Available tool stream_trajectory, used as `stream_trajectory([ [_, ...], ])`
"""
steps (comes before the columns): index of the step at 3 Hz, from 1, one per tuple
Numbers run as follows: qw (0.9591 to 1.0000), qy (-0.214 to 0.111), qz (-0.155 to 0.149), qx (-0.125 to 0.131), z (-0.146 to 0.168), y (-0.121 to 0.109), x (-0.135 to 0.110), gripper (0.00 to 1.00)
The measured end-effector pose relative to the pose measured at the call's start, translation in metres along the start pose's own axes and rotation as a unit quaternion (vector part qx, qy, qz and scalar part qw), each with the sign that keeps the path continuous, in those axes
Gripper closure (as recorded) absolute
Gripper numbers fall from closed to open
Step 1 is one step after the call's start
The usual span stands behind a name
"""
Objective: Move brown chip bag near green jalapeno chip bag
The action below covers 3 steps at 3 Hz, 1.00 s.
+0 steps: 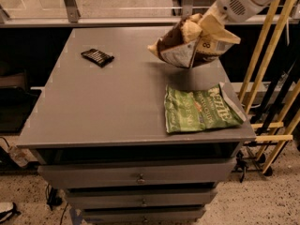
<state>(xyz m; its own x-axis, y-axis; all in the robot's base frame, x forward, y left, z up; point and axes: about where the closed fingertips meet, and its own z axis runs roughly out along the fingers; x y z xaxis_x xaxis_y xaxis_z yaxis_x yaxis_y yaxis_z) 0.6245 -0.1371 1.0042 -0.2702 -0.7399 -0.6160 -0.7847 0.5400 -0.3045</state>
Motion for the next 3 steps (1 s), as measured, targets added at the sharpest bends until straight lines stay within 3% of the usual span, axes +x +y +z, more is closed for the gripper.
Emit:
stream_trajectory([
  [1, 0.9998, 0.018, 0.011, 0.007, -0.0216, 0.0150, 0.0195, 1.00],
  [2, 0.9997, 0.019, 0.011, 0.006, -0.0222, 0.0171, 0.0203, 0.85],
  [3, 0.9998, 0.019, 0.010, 0.006, -0.0220, 0.0180, 0.0191, 0.60],
])
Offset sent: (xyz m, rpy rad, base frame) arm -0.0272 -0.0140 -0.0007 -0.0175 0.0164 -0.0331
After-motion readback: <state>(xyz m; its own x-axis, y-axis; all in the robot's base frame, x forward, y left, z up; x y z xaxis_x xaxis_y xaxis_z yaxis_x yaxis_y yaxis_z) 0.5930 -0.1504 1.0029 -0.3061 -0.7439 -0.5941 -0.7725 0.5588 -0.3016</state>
